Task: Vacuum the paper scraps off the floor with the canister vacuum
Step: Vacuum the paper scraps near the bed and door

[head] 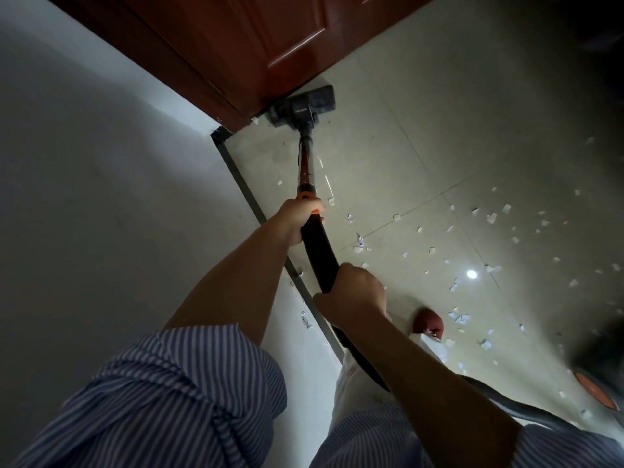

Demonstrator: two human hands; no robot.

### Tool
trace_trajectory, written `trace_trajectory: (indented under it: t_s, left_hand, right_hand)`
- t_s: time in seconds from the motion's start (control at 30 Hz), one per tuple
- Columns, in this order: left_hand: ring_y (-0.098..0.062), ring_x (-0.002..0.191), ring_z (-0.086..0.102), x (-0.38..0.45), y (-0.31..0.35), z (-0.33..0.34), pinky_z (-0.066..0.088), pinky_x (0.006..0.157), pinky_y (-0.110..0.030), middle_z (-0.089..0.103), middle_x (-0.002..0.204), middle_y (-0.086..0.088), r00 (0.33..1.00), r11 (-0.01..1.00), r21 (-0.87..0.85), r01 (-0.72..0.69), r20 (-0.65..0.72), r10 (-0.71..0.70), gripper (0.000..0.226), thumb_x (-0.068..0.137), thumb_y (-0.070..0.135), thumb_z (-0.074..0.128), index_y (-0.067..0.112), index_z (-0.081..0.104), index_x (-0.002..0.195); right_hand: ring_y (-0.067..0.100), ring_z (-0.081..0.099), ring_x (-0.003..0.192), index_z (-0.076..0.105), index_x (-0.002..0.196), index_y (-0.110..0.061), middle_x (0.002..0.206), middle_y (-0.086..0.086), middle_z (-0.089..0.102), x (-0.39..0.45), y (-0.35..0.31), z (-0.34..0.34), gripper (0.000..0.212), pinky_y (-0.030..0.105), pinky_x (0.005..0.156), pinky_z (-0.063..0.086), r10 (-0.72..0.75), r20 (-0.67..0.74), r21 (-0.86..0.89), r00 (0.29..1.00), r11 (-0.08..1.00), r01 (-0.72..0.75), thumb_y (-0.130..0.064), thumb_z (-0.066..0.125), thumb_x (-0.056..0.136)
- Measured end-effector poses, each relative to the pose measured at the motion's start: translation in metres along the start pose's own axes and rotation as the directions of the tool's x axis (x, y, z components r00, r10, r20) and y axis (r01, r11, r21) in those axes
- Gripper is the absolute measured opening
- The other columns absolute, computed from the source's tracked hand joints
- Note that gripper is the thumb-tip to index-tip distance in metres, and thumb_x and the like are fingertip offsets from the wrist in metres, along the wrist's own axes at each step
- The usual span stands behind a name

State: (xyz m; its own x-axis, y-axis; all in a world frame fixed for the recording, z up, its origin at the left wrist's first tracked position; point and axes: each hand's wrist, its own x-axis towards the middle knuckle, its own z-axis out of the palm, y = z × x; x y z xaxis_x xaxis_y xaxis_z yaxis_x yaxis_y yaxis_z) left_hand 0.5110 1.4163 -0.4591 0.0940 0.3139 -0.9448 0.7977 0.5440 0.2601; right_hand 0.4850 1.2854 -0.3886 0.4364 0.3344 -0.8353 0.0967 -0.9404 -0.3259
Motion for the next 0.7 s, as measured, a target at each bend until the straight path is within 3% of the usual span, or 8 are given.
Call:
trace_trajectory:
  t_s: [0.43,0.6,0.7]
  left_hand:
    - [-0.015,0.07,0.06,-0.015,-0.025,0.01,0.049,0.098,-0.034,0.058,0.077,-0.006,0.999,0.998,-0.023,0.052,0.005,-0.052,0.033,0.088,0.012,0.061,0.0,0.051,0.118]
    - [-0.016,0.067,0.06,-0.024,-0.034,0.014,0.052,0.079,-0.028,0.057,0.082,-0.009,1.0,0.998,-0.067,-0.009,0.021,0.01,0.041,0.088,0.005,0.059,-0.003,0.044,0.125]
    - [-0.016,0.068,0.06,-0.031,-0.032,0.012,0.051,0.075,-0.025,0.057,0.082,-0.009,0.998,0.997,-0.074,-0.038,0.043,0.041,0.041,0.088,0.005,0.059,-0.004,0.044,0.125]
  right_hand:
    - [0.024,0.061,0.096,0.052,0.108,-0.012,0.102,0.004,0.064,-0.016,0.027,0.003,0.032,0.023,0.068,0.039,-0.014,-0.002,-0.031,1.0,0.999,0.014,-0.024,0.058,0.079]
    - [0.026,0.061,0.099,0.047,0.123,-0.015,0.105,0.006,0.065,-0.031,0.041,0.006,0.046,0.025,0.07,0.041,-0.039,-0.034,-0.028,0.999,0.999,0.038,-0.03,0.057,0.08]
    - [0.026,0.061,0.096,0.049,0.118,-0.015,0.102,0.005,0.065,-0.034,0.044,0.004,0.043,0.026,0.069,0.039,-0.057,-0.055,-0.032,0.997,0.998,0.055,-0.03,0.056,0.079]
